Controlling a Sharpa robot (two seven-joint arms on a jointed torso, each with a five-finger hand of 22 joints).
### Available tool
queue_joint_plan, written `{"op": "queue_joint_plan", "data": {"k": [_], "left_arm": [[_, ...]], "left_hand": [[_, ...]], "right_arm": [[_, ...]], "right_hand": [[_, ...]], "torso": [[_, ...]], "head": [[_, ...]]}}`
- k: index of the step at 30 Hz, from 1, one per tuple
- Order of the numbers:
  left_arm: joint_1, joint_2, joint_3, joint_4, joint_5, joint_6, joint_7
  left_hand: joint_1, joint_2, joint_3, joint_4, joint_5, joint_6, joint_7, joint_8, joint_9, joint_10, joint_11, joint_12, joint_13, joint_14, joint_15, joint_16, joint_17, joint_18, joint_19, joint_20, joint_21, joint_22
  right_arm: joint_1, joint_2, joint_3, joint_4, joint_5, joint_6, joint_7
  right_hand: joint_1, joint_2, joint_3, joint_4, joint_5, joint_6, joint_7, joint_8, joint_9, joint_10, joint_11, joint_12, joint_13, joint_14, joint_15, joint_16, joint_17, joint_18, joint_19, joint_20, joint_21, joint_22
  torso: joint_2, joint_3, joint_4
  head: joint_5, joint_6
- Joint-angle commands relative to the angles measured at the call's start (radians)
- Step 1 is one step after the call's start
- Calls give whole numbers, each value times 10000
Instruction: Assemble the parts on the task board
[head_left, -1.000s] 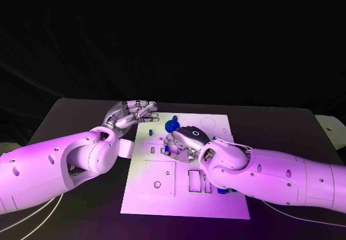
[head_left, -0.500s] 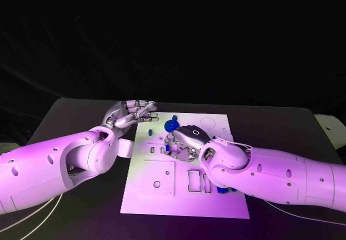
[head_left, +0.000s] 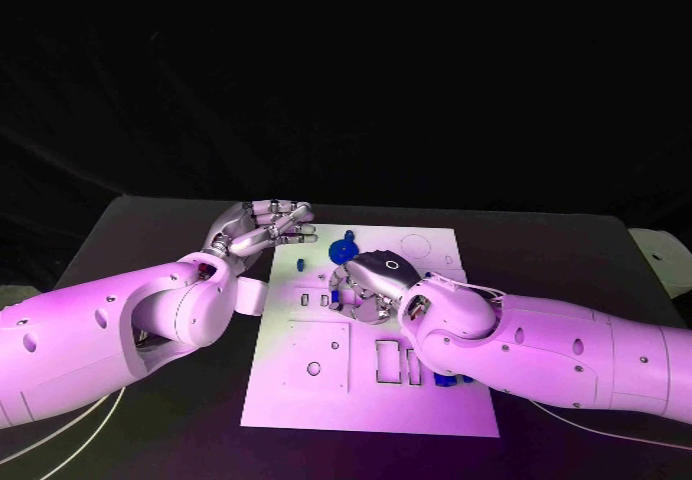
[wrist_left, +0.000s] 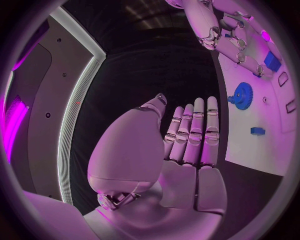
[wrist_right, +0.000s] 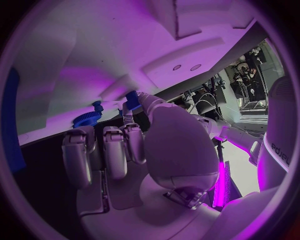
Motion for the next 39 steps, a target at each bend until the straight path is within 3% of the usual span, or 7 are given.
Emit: {"op": "queue_joint_plan", "data": {"k": [1,16,23,28,33,37,39], "left_arm": [[10,10,7,19,21,172,75],[10,5,7,24,21,182,60],[10,0,7,27,21,181,60],[10,1,7,14,21,185,57],[10,3,6,-69,-131,213,-127],[10,15,6,-245,-882,817,-740],[10,45,6,-382,-1569,1118,-1107]], "left_hand": [[-138,0,-18,58,29,-76,135,-38,-10,-3,63,-46,-8,16,26,-46,12,60,77,0,-60,-17],[-138,0,-18,58,29,-76,135,-38,-10,-3,63,-46,-8,16,26,-46,12,60,77,0,-60,-17],[-138,0,-18,58,29,-76,135,-38,-10,-3,63,-46,-8,16,26,-46,12,60,77,0,-60,-17],[-137,-1,-19,57,30,-82,136,-48,-13,-18,65,-45,-7,19,28,-63,29,61,80,3,-74,-16],[-126,-25,-27,41,29,-74,117,-47,-11,-15,52,-39,-5,94,7,-37,60,71,126,-9,-58,-5],[-373,-67,-187,221,34,36,-99,-18,14,762,-246,225,111,1234,-378,721,595,75,990,-378,426,178],[-332,-68,-166,283,52,374,-277,133,105,1400,-499,427,197,2194,-720,1712,1290,66,1788,-779,1007,429]], "right_arm": [[-56,-13,-52,-39,-120,423,-195],[-56,7,-52,-41,-111,188,-162],[-56,-5,-52,-19,-76,-94,-51],[-61,-95,-52,136,-74,-554,33],[-59,-472,-12,648,227,-1648,560],[109,-928,64,1007,1813,-2073,1852],[308,-1244,90,1124,3188,-2043,2581]], "right_hand": [[-28,-175,-46,30,-47,-191,88,-104,-52,-121,52,-118,1250,1004,-1,5,2476,-144,1046,-46,46,2632],[-292,-516,-295,278,-309,-763,341,-486,-248,-444,287,-545,950,985,208,-29,2405,-144,1046,145,46,2632],[-645,-545,-1059,505,-1095,-1089,450,-719,-365,-632,400,-744,814,988,311,-23,2422,-144,1046,255,46,2632],[-627,-266,-2494,534,-1168,-1233,521,-883,-452,-723,470,-818,753,983,372,-33,2405,-144,1046,318,46,2632],[-323,-79,-3349,546,-881,-1478,624,-1139,-571,-779,554,-863,706,969,443,-58,2353,-144,1046,375,46,2632],[391,414,-3025,442,-419,-1142,555,-1018,-543,-929,498,-1020,584,904,407,-175,2119,-50,839,368,-265,2409],[855,599,-2773,403,-261,-970,506,-893,-524,-1194,449,-1321,347,855,363,-263,1953,20,683,321,-506,2241]], "torso": [[0,-1,-1],[-1,-5,5],[0,-7,-1],[-4,3,6],[-29,9,-13],[-80,6,-50],[-158,17,-78]], "head": [[-2,1],[-7,-8],[-14,-9],[-25,-7],[-22,8],[-3,72],[20,60]]}}
